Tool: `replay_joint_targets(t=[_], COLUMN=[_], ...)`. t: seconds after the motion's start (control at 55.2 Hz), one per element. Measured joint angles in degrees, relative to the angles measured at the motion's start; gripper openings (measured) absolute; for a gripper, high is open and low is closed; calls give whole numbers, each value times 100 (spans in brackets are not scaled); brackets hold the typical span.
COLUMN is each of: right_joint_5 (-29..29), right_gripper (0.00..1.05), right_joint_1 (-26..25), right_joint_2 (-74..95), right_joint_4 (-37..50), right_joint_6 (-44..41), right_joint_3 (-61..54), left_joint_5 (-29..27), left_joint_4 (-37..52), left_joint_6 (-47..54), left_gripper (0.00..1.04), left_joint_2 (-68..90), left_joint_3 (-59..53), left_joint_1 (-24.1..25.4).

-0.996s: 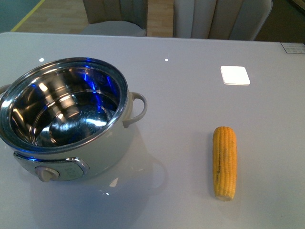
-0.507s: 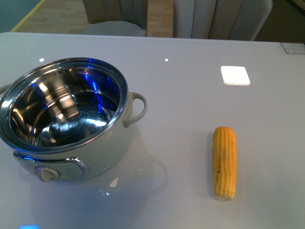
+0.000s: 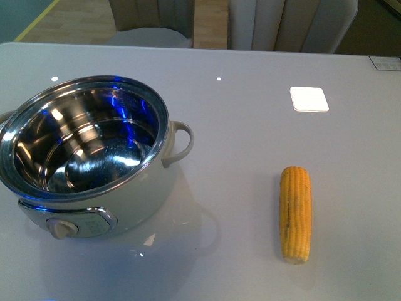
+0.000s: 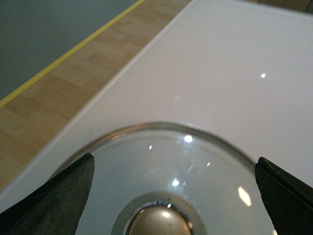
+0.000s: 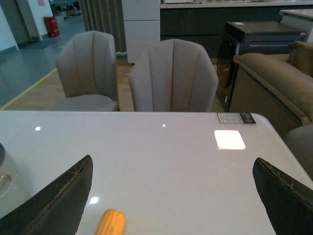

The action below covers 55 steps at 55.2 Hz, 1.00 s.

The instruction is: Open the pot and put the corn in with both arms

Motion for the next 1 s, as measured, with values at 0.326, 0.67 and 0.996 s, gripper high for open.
replay_joint_targets(t=[0.326,0.67,0.996], right_joint_5=[0,2,0], right_gripper=[96,96,96], right_joint_1=[0,0,0], right_joint_2=[0,0,0], right_joint_4=[0,0,0], right_joint_6=[0,0,0], right_joint_3=[0,0,0], left_joint_5=[516,229,678], left_joint_4=[-916,-1578,-1602], left_joint_6=[-431,-986,-540], left_gripper=[98,98,70], left_joint_2=[-3425,-5458,-5947], left_joint_3=[-1381,-2059,-2597], left_joint_1=[-444,-1086,-1392])
